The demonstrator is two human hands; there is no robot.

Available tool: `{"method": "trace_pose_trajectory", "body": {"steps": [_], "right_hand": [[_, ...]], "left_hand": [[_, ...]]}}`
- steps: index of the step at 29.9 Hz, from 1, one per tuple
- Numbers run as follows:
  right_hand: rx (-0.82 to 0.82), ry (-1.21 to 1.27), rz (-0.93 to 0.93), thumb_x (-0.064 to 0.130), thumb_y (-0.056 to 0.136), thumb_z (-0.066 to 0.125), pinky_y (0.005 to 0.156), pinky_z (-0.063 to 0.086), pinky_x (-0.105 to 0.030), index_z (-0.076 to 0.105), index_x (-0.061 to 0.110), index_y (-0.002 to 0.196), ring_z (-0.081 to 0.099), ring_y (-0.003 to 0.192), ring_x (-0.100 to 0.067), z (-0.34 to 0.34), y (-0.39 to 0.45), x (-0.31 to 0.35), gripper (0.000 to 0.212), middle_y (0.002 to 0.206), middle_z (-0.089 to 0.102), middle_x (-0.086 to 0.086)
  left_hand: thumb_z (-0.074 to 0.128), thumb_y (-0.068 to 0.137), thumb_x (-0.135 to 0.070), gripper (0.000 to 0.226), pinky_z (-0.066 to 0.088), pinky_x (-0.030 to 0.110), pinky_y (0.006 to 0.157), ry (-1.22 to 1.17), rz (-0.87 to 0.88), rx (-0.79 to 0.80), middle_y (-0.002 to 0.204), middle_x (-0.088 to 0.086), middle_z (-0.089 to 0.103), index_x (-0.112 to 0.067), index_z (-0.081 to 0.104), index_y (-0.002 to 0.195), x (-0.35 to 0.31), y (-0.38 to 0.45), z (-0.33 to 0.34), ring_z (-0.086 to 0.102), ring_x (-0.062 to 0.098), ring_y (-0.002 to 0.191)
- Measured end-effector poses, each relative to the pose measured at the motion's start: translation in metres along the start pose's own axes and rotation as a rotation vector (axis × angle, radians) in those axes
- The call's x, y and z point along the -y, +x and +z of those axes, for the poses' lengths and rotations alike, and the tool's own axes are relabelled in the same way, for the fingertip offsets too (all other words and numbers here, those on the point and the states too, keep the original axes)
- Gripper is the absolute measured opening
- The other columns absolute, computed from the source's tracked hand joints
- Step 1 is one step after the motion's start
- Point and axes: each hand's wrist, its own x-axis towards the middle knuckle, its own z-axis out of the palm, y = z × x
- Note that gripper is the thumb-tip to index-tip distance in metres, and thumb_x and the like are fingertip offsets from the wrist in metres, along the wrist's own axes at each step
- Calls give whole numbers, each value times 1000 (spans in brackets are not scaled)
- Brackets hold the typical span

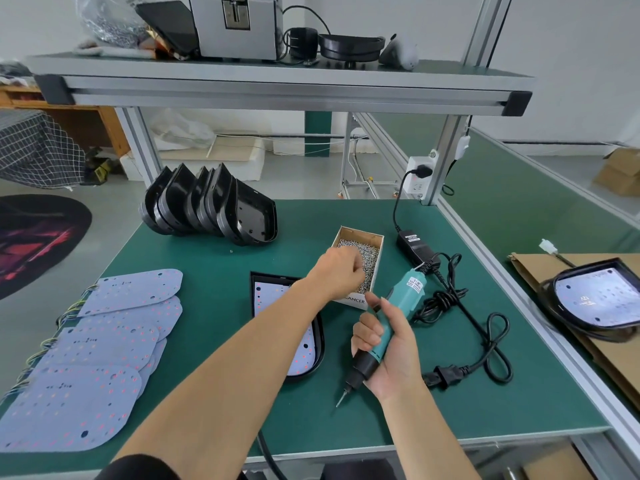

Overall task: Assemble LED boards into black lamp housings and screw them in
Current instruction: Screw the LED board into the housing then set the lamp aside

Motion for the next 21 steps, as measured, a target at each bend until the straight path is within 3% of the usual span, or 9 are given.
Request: {"method": "trace_pose_trajectory", "body": {"steps": [2, 4, 6, 8, 12, 17, 21], "right_hand": [[5, -2, 1, 25, 88, 65, 36, 33, -18, 65, 14, 101, 37, 39, -5, 0, 0, 0, 18, 54, 34, 6], [16, 3, -3, 25, 89, 64, 36, 33, -18, 66, 14, 100, 37, 39, -5, -1, 1, 0, 16, 55, 33, 7], [27, 14, -5, 26, 90, 63, 37, 33, -17, 67, 14, 99, 37, 40, -5, -2, 1, 0, 16, 55, 34, 7], [30, 15, -9, 27, 91, 63, 37, 33, -17, 68, 14, 100, 37, 40, -5, -3, 1, 0, 17, 55, 34, 7], [67, 40, -71, 30, 92, 63, 39, 35, -17, 67, 14, 100, 37, 42, -5, 0, -6, 2, 18, 56, 35, 8], [190, 75, -221, 59, 92, 62, 50, 42, -21, 68, 18, 96, 42, 53, -9, 35, -23, 6, 42, 65, 40, 5], [181, 50, -330, 55, 99, 57, 74, 56, -28, 71, 21, 97, 59, 71, -14, 73, -32, 8, 37, 77, 55, 3]], "left_hand": [[61, 86, -13, 10, 51, 25, 64, -257, -55, -120, 77, -5, 69, -17, 68, 81, 3, -12, -6, 61, 10, 70], [68, 85, -14, 11, 49, 17, 63, -468, -91, -203, 74, -9, 70, -23, 70, 80, 7, -27, -15, 60, 1, 66], [72, 88, -11, 12, 52, 21, 70, -674, -120, -216, 81, -2, 76, -22, 74, 92, 11, -45, -23, 65, 6, 72], [70, 92, -7, 15, 51, 17, 68, -820, -141, -213, 80, -1, 76, -19, 76, 99, 16, -67, -30, 64, 6, 70], [72, 96, -9, 5, 46, 18, 63, -1086, -192, -233, 77, 2, 74, -10, 74, 91, 21, -123, -42, 61, 8, 67], [83, 86, -32, 23, 40, 21, 57, -1279, -280, -285, 74, 6, 67, -20, 72, 69, 13, -190, -46, 55, 15, 65], [74, 79, -41, 28, 35, 20, 51, -1356, -331, -413, 70, 6, 61, -17, 66, 67, 7, -210, -45, 51, 13, 60]]}}
